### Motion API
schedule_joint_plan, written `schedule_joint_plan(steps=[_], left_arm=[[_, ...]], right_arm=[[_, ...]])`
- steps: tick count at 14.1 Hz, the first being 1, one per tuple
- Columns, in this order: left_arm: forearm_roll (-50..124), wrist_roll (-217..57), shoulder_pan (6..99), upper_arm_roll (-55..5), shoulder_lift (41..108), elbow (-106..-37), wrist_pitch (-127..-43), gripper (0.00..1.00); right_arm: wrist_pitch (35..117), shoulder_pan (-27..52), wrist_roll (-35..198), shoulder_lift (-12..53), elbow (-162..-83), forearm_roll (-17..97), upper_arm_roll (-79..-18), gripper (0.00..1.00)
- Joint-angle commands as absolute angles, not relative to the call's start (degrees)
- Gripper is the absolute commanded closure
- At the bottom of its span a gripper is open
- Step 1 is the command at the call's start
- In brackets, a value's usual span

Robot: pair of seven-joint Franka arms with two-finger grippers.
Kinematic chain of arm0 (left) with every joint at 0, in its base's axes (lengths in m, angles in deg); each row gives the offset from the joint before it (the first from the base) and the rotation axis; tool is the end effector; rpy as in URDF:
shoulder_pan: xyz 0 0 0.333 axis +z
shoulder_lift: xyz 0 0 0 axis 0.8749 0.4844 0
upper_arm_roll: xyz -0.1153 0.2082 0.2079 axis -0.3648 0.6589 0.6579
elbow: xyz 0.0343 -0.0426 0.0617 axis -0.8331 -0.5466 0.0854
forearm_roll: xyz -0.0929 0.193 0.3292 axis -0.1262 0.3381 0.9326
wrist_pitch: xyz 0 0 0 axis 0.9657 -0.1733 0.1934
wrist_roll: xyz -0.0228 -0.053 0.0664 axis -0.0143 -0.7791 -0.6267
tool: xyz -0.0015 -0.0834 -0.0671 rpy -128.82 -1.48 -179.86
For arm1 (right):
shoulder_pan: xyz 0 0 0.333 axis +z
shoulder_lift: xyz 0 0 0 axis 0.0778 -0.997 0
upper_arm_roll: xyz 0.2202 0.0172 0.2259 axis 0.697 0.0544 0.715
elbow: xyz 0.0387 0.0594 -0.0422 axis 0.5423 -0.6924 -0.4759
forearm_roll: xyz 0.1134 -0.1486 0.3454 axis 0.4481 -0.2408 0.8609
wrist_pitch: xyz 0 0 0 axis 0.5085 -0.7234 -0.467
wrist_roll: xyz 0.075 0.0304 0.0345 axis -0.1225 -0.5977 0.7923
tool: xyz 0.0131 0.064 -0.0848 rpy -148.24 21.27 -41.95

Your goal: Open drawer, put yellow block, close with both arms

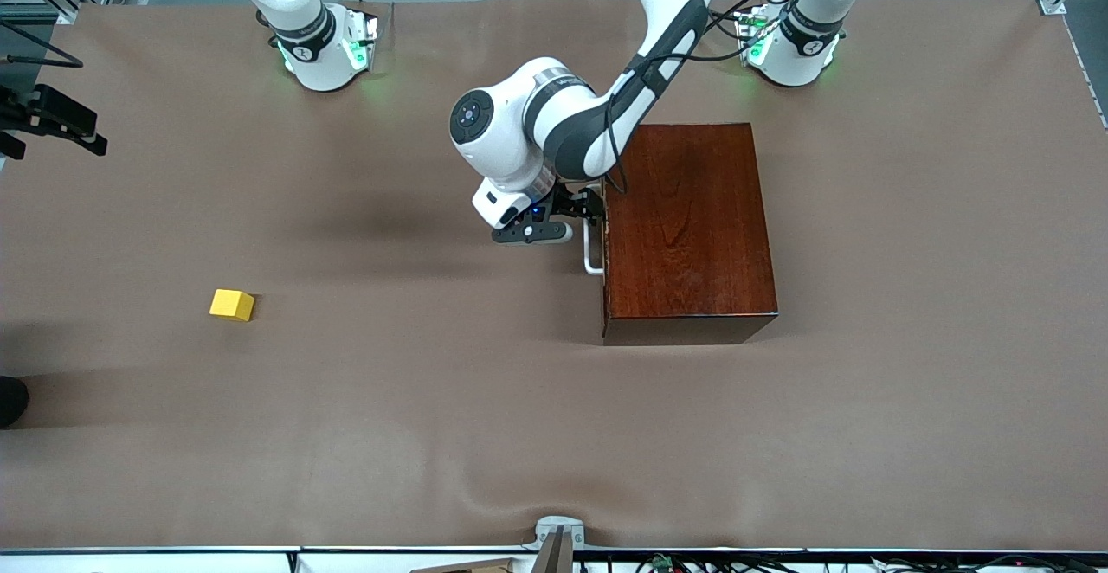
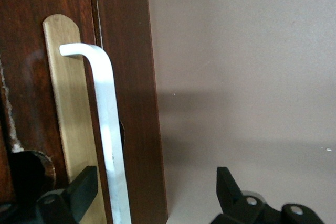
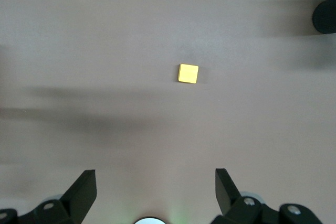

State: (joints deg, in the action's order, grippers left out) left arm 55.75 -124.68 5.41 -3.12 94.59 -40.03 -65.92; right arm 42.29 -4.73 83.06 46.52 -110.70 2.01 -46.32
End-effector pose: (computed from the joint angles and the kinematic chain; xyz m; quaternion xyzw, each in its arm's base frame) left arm 0.4476 -0.5702 0.2905 -0.9846 0.0399 0.0034 0.1699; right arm 0.5265 -0.0360 0.6580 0.9994 0.0242 -0.0255 0.0024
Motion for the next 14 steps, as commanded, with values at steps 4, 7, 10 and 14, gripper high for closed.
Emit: schedule_joint_plan(steps=[4, 7, 10, 14], left_arm=[[56.48, -128.21, 4.86, -3.00, 96.50, -38.19, -67.54, 0.00], [55.00, -131.02, 4.87, -3.00, 96.67, -38.11, -69.99, 0.00], [54.46, -131.90, 4.87, -3.26, 96.76, -37.93, -72.11, 0.00], [53.33, -133.40, 4.78, -3.61, 96.76, -37.84, -74.30, 0.00]], right_arm=[[42.11, -4.73, 83.47, 46.73, -111.01, 1.71, -46.33, 0.00], [42.02, -4.73, 83.47, 46.73, -111.01, 1.71, -46.33, 0.00], [42.02, -4.82, 83.47, 46.73, -111.10, 1.71, -46.33, 0.00], [42.02, -4.90, 83.47, 46.73, -111.10, 1.71, -46.33, 0.00]])
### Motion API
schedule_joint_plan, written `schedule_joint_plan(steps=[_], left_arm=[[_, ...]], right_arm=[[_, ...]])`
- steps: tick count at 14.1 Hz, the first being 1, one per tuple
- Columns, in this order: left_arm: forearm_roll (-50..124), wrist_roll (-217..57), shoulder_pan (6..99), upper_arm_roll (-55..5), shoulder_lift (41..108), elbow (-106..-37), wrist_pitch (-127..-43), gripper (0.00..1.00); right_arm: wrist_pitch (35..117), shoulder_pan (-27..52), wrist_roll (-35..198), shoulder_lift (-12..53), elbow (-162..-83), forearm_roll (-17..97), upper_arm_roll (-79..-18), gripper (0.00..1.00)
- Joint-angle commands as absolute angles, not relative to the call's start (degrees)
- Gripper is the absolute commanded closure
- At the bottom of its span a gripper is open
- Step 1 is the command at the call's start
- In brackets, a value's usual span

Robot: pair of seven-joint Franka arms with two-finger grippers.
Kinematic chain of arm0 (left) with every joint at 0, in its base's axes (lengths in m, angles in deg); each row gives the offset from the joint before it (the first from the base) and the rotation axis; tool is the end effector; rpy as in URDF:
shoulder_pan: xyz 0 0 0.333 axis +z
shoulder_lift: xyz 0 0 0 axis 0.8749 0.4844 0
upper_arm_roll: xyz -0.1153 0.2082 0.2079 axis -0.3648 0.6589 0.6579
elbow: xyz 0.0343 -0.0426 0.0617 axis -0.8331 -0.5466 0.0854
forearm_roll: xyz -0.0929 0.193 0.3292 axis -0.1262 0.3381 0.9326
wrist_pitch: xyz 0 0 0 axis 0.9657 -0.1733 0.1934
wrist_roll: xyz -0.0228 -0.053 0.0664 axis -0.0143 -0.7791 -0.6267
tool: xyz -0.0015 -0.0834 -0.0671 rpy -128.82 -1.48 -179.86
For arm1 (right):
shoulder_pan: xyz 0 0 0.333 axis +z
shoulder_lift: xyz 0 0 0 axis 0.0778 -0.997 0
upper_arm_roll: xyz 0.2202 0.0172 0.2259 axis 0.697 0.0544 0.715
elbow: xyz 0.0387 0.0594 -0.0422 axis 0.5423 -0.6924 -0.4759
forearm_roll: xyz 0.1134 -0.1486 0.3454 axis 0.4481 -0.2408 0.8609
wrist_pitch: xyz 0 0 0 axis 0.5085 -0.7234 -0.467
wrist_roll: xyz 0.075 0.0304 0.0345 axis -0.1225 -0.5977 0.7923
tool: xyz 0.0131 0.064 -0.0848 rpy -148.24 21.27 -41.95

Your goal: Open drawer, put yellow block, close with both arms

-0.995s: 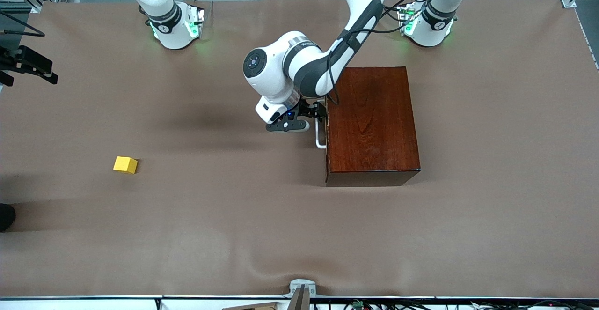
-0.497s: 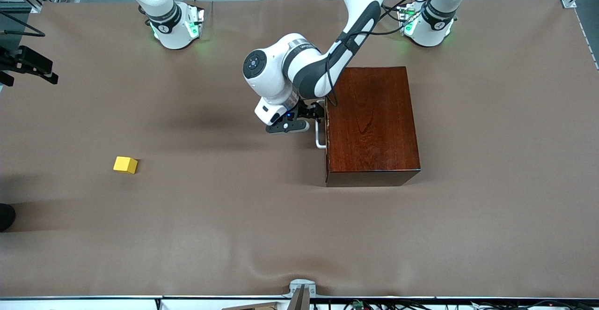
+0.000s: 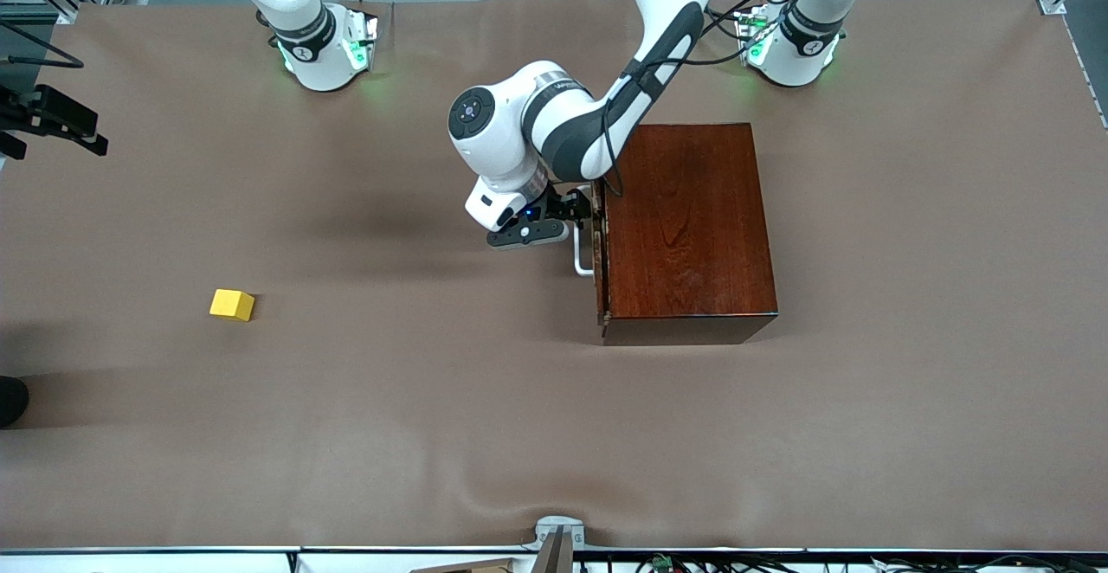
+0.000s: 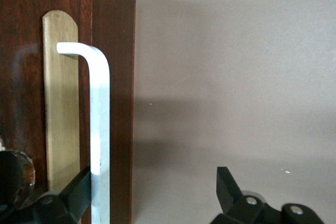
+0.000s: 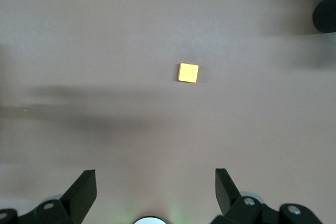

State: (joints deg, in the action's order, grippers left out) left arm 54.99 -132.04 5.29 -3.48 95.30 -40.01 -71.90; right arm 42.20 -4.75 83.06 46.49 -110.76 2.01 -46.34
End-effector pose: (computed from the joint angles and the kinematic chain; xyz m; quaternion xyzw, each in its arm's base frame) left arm 0.4485 -0.5850 0.2874 -0.9915 -0.0166 -0.0257 0.1266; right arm 0.5265 -0.0363 0.6571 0.9993 0.0238 -0.0271 0.0023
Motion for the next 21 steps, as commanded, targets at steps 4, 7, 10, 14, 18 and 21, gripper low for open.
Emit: schedule_joint_plan(steps=[4, 7, 10, 14, 18, 21], left_arm=[[52.18, -134.19, 4.34, -3.70, 96.85, -37.40, -76.59, 0.00], [52.18, -134.90, 4.08, -3.96, 96.85, -36.61, -77.73, 0.00], [51.39, -135.42, 3.55, -3.96, 96.94, -36.52, -79.22, 0.00], [50.24, -136.30, 3.55, -3.88, 97.37, -36.17, -81.51, 0.00], [50.07, -136.48, 3.63, -3.79, 98.17, -35.65, -84.06, 0.00], [49.28, -136.48, 3.72, -3.53, 99.04, -33.37, -84.59, 0.00]], right_arm=[[42.02, -4.91, 83.47, 46.73, -111.18, 1.71, -46.33, 0.00], [42.02, -4.99, 83.47, 46.73, -111.18, 1.71, -46.33, 0.00], [42.02, -4.99, 83.47, 46.73, -111.19, 1.71, -46.33, 0.00], [42.02, -4.99, 83.47, 46.73, -111.19, 1.71, -46.33, 0.00], [42.02, -4.99, 83.47, 46.73, -111.19, 1.71, -46.33, 0.00], [42.02, -5.08, 83.47, 46.73, -111.19, 1.71, -46.33, 0.00]])
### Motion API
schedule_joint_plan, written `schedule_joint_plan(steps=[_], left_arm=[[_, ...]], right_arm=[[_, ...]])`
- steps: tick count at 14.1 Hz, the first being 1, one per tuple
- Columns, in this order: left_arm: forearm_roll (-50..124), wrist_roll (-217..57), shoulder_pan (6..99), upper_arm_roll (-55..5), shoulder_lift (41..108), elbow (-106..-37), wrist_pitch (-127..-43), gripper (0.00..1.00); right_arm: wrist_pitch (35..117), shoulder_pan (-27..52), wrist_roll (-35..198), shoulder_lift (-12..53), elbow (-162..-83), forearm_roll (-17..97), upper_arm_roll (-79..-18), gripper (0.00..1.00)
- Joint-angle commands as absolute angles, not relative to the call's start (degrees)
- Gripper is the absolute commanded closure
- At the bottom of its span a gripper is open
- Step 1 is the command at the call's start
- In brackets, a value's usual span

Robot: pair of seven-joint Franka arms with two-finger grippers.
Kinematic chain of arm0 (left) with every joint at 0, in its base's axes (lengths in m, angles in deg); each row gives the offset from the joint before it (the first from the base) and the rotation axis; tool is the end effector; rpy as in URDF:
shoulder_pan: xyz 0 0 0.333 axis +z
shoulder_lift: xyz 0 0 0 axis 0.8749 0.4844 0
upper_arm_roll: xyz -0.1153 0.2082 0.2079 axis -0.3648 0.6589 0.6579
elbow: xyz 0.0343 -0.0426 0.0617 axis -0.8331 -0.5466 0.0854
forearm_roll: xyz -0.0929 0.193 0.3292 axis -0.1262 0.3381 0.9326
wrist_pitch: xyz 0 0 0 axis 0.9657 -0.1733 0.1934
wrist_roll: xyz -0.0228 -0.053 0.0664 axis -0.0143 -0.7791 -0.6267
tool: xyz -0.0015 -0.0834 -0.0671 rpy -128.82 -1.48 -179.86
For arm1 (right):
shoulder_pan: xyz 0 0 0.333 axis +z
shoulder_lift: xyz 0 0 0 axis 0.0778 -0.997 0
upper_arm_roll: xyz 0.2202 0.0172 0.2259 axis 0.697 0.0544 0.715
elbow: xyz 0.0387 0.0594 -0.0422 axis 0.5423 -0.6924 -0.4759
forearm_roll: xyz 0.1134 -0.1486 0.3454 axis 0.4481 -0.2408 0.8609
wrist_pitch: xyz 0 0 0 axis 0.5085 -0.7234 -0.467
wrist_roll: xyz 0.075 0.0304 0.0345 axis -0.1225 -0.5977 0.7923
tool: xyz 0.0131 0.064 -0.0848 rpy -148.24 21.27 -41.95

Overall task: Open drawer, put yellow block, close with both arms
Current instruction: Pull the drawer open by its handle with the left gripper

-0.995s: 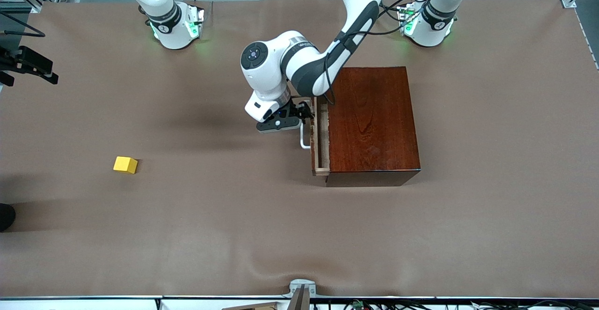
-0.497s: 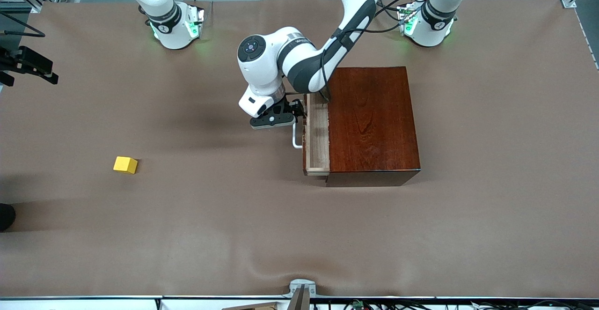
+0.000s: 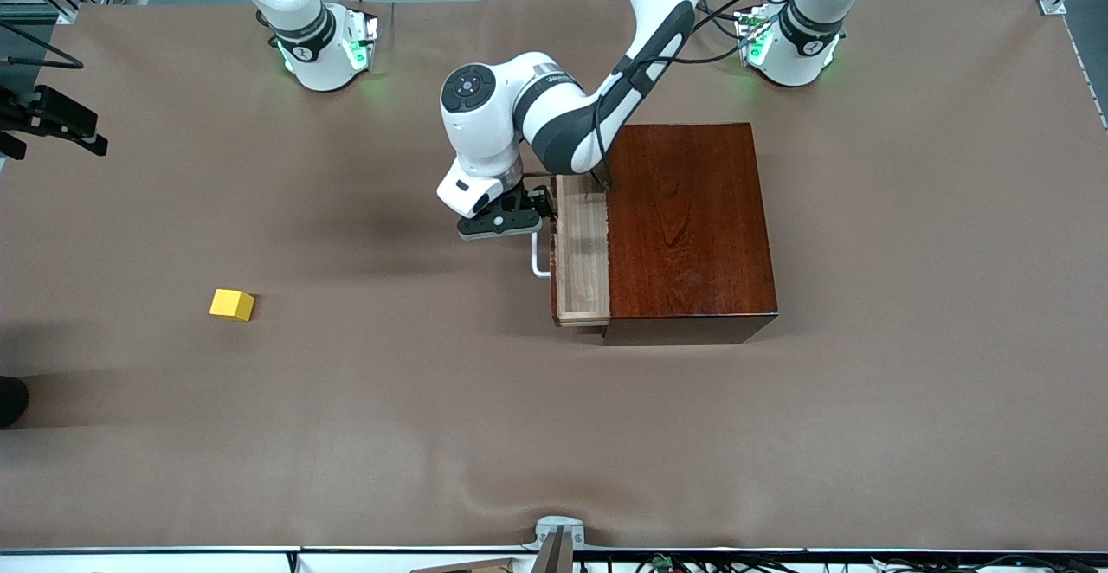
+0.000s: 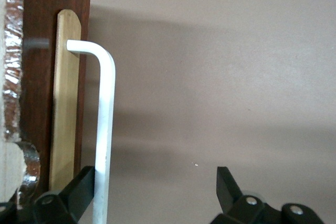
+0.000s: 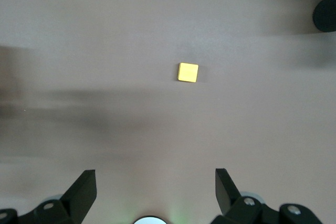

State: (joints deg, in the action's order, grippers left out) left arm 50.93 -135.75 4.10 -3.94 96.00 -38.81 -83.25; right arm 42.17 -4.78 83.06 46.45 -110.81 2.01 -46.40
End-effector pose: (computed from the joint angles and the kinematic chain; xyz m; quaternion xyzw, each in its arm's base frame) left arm 0.4404 -0.6228 0.3025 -0.9975 -0.0419 -0.0532 0.0178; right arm 0.5266 -0.0372 0.6563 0.9993 0.0231 -0.0281 0.0022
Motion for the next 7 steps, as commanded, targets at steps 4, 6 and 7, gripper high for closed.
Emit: schedule_joint_plan(steps=[4, 6, 7], left_arm=[[48.93, -136.48, 3.72, -3.61, 99.31, -32.83, -84.77, 0.00], [48.84, -136.48, 3.72, -3.70, 99.31, -32.39, -85.29, 0.00], [48.75, -136.48, 3.64, -3.79, 99.14, -32.39, -85.30, 0.00]], right_arm=[[42.02, -5.08, 83.47, 46.73, -111.19, 1.71, -46.33, 0.00], [42.02, -5.08, 83.47, 46.73, -111.19, 1.71, -46.33, 0.00], [42.02, -5.08, 83.47, 46.73, -111.19, 1.71, -46.33, 0.00]])
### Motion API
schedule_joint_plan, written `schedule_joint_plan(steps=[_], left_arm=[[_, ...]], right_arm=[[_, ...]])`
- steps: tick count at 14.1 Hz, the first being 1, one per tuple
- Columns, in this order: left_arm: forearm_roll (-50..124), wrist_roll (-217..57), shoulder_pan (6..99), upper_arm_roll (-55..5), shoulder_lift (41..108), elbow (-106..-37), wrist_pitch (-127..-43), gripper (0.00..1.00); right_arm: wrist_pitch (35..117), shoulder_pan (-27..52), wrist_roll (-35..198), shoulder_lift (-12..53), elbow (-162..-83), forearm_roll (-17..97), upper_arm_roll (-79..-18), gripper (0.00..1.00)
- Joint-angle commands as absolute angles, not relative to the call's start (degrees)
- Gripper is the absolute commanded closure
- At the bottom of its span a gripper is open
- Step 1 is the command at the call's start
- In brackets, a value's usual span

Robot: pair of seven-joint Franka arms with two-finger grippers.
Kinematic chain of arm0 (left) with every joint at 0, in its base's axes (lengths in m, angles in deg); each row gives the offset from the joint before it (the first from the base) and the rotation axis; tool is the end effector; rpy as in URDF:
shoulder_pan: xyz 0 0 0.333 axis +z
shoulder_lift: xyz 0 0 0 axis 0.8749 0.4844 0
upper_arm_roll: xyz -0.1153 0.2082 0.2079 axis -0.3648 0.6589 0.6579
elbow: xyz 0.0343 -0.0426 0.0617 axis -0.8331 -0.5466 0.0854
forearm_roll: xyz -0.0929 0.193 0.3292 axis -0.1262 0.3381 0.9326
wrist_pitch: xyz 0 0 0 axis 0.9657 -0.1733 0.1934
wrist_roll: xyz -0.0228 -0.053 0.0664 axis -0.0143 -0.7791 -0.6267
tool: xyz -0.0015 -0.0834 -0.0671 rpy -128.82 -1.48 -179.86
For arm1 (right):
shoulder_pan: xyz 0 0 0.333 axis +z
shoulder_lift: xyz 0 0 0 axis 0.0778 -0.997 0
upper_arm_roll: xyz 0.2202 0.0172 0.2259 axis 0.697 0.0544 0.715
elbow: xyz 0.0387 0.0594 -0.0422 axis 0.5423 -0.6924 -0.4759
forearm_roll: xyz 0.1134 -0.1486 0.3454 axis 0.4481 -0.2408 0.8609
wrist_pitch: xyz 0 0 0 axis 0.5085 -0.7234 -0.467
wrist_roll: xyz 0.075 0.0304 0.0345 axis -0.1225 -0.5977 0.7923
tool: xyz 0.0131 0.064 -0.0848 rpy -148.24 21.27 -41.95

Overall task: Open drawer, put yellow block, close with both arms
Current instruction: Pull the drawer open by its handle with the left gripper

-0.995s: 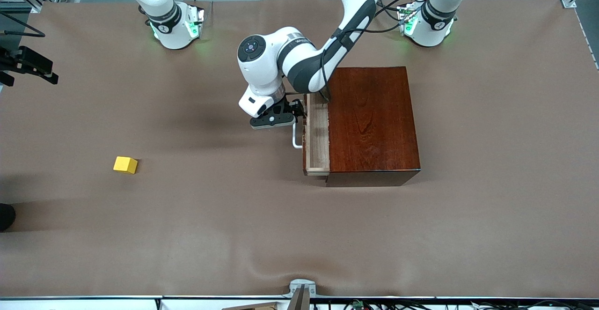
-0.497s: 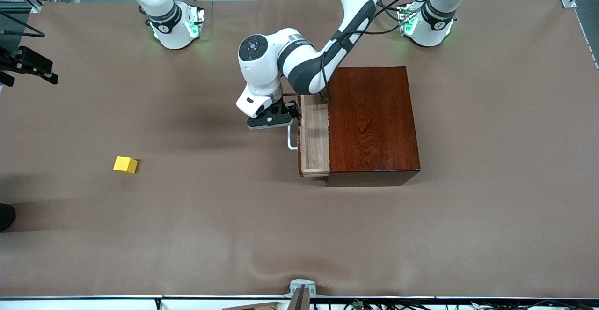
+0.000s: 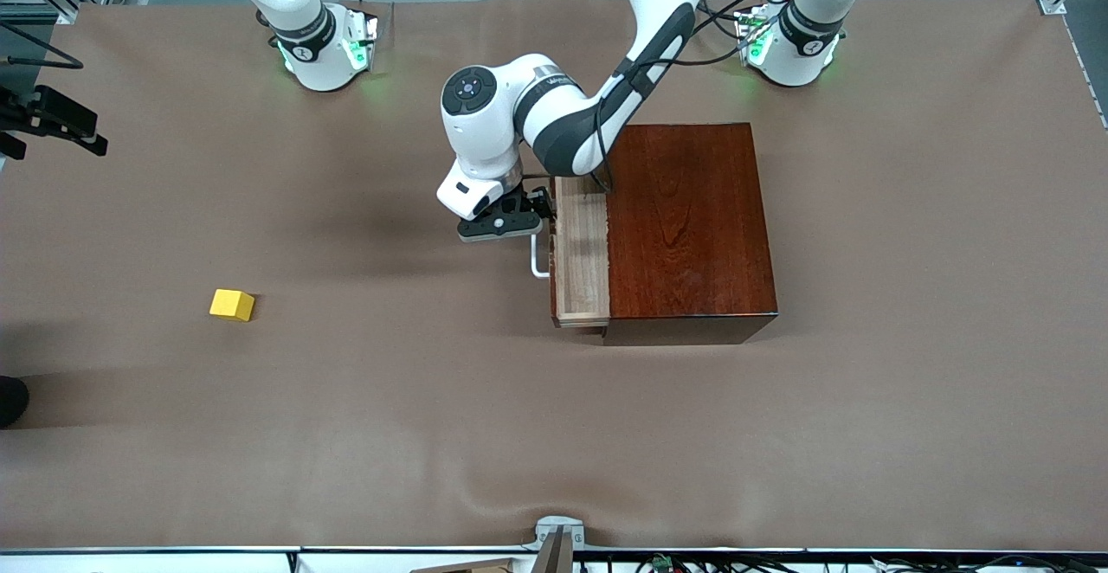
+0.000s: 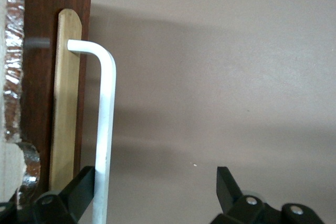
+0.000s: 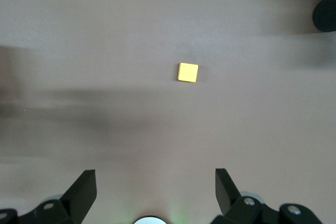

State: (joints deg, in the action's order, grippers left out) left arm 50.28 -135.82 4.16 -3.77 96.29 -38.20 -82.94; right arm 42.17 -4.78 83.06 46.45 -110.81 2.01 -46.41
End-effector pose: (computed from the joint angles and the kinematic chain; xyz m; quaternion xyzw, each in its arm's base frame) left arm 0.4425 -0.6228 0.3032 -0.9975 -0.0465 -0.0499 0.0157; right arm 0.5266 -0.0372 0.6563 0.9993 0.0230 -0.0281 0.0022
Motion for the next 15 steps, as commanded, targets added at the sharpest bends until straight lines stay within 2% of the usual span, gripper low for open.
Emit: schedule_joint_plan(steps=[1, 7, 11, 15], left_arm=[[48.49, -136.48, 3.63, -3.79, 98.87, -32.39, -85.21, 0.00], [48.40, -136.48, 3.55, -3.79, 97.03, -32.83, -83.72, 0.00], [48.66, -136.30, 3.63, -3.52, 94.22, -32.92, -77.93, 0.00], [49.19, -135.69, 5.12, -2.82, 82.73, -34.58, -67.92, 0.00]], right_arm=[[42.02, -5.17, 83.47, 46.73, -111.19, 1.71, -46.33, 0.00], [42.02, -5.17, 83.47, 46.73, -111.19, 1.71, -46.42, 0.00], [42.02, -5.17, 83.47, 46.73, -111.19, 1.71, -46.42, 0.00], [42.02, -5.17, 83.38, 46.73, -111.19, 1.71, -46.42, 0.00]])
